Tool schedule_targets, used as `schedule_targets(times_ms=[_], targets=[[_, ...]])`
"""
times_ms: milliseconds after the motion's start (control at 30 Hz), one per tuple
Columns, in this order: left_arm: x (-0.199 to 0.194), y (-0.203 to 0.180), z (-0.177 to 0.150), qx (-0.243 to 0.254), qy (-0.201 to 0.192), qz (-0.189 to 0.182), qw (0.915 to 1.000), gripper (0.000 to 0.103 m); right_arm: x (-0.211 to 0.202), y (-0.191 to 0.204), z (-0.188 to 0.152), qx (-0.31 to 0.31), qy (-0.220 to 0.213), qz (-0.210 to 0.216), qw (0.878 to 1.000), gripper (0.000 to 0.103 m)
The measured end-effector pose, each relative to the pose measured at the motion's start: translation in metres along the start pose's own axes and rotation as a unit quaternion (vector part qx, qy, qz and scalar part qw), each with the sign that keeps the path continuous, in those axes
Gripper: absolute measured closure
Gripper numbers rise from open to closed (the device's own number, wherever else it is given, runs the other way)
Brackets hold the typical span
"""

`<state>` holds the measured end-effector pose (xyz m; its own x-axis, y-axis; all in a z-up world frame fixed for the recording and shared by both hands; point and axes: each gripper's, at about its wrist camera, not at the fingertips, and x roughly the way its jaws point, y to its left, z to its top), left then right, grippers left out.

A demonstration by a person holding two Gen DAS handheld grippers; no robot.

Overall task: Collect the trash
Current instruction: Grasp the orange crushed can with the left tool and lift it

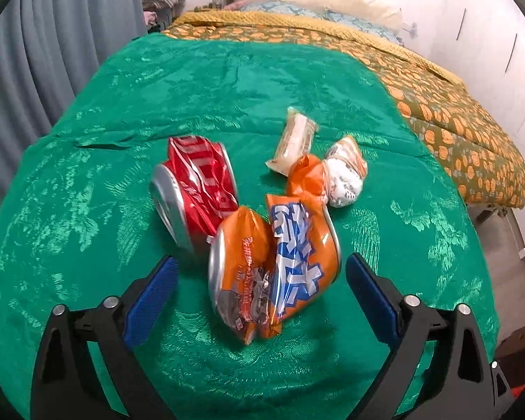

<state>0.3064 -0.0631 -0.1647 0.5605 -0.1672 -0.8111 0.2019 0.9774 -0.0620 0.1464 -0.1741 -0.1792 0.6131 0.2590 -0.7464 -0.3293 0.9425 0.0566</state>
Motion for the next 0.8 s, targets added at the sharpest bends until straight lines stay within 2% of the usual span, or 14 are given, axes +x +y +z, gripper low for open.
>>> schedule_targets(times_ms=[33,67,100,267,367,467,633,733,800], targets=[[0.003,0.000,0.000,0.002,0.004,-0.003,1.0000,0.024,0.000,-0.001,0.000,0.003,0.001,0.000,1.000,0.017],[0.005,0.000,0.000,0.001,0.008,-0.014,0.9999,0.033,0.000,-0.003,0.000,0.008,0.001,0.002,1.000,0.017],[0.006,0.001,0.000,-0.002,0.010,-0.024,0.9997,0.038,0.000,-0.004,0.000,0.012,0.002,0.003,1.000,0.017],[-0.009,-0.004,-0.008,0.005,-0.009,-0.034,0.9994,0.049,-0.001,-0.005,-0.002,0.018,0.000,0.005,1.000,0.017],[-0.033,-0.003,-0.024,0.020,-0.025,-0.057,0.9978,0.058,-0.002,-0.007,-0.003,0.024,-0.002,0.007,1.000,0.017],[-0.060,0.007,-0.047,0.031,-0.035,-0.060,0.9971,0.058,-0.003,-0.007,-0.003,0.024,-0.002,0.006,1.000,0.017],[-0.087,0.037,-0.084,0.020,-0.020,-0.083,0.9961,0.059,-0.002,-0.006,-0.002,0.022,-0.001,-0.001,1.000,0.017],[-0.106,0.053,-0.100,0.027,-0.016,-0.084,0.9960,0.058,-0.001,-0.008,-0.002,0.027,0.001,-0.002,1.000,0.017],[-0.109,0.061,-0.105,0.038,-0.003,-0.081,0.9960,0.054,0.000,-0.007,-0.002,0.024,0.004,-0.006,1.000,0.017]])
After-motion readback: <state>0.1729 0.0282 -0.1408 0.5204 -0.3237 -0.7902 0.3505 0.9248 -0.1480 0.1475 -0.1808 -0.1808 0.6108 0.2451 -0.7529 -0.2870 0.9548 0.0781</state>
